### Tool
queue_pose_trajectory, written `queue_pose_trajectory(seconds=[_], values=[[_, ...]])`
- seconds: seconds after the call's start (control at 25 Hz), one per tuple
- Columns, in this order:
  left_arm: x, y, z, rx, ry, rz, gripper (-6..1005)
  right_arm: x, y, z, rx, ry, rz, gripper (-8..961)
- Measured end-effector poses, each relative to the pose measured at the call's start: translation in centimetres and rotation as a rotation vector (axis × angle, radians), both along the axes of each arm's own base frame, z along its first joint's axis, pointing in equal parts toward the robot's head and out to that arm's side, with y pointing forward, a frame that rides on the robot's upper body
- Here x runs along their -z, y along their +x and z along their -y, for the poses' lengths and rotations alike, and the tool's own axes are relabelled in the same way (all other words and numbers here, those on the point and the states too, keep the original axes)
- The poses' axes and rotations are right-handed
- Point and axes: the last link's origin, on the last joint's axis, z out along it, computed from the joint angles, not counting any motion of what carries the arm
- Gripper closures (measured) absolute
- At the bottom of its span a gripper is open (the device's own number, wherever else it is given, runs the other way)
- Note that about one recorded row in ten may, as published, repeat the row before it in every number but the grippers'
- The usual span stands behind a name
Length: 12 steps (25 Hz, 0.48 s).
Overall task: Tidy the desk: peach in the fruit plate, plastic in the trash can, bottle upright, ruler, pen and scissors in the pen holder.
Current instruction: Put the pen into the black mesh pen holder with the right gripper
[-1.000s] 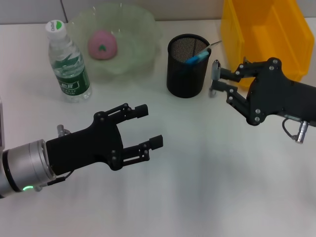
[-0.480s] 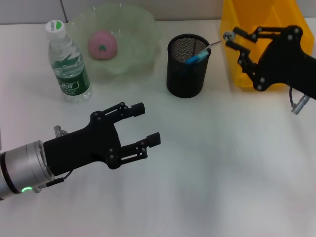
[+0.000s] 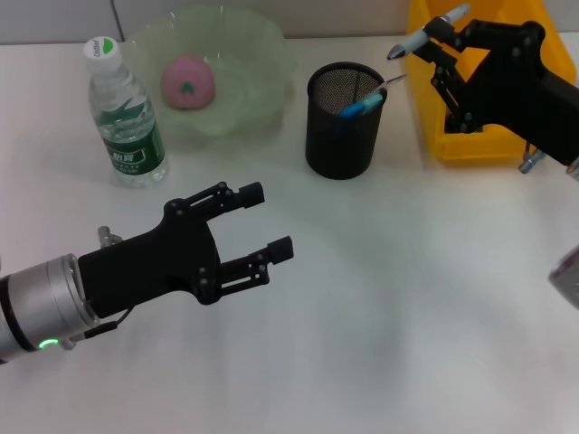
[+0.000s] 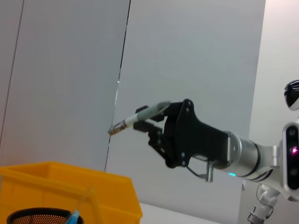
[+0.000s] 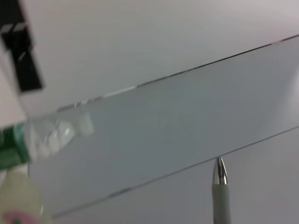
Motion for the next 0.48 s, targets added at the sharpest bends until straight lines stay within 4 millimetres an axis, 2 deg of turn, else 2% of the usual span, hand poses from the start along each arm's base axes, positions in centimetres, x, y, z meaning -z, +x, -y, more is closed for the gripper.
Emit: queue_pose_trajectory(seconds=[0.48], values=[[0.0,0.0,-0.2,0.02,0.025,-0.017,225,0.5,0.8,-2.1,-0.071,0.418,0.342,822]])
